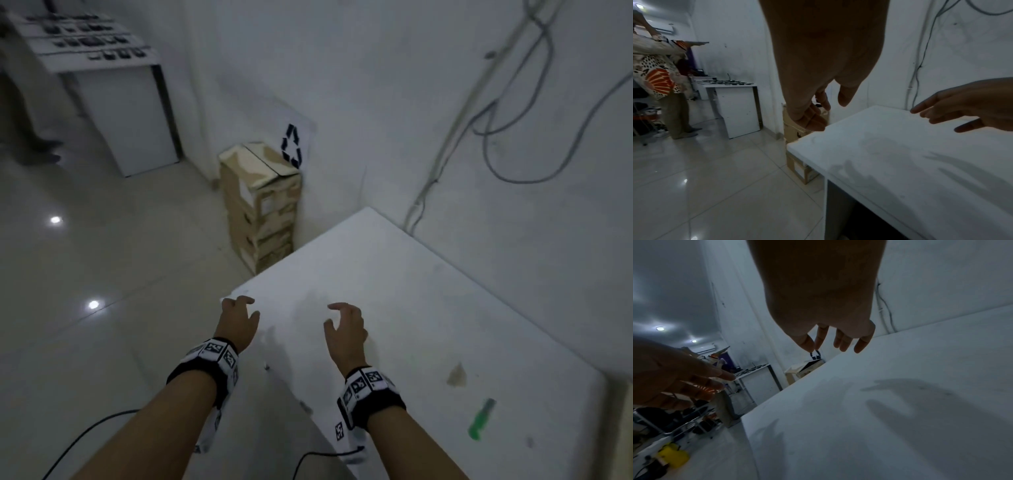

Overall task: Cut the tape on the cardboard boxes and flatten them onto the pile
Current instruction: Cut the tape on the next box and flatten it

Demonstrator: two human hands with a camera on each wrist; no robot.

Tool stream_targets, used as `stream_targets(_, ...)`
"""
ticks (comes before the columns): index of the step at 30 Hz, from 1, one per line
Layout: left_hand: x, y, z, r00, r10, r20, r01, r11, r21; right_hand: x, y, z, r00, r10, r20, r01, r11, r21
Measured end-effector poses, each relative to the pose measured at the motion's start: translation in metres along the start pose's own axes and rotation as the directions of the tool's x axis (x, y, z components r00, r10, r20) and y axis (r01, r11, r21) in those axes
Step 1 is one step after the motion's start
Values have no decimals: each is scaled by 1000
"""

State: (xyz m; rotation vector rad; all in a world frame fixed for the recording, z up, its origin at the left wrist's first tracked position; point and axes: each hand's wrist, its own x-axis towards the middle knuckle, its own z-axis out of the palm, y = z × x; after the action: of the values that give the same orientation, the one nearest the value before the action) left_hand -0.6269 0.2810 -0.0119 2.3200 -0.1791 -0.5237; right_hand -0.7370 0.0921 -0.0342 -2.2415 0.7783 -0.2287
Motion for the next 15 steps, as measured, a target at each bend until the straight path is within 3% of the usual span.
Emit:
stream_targets(8, 64, -56, -69, 999, -44, 1, 44, 999, 32, 48, -83, 87, 994, -6, 113, 5, 1000, 4)
stream_targets(15, 149, -74, -102, 999, -8, 44, 6, 999, 46, 110, -118, 141, 990, 23, 136, -27, 999, 27)
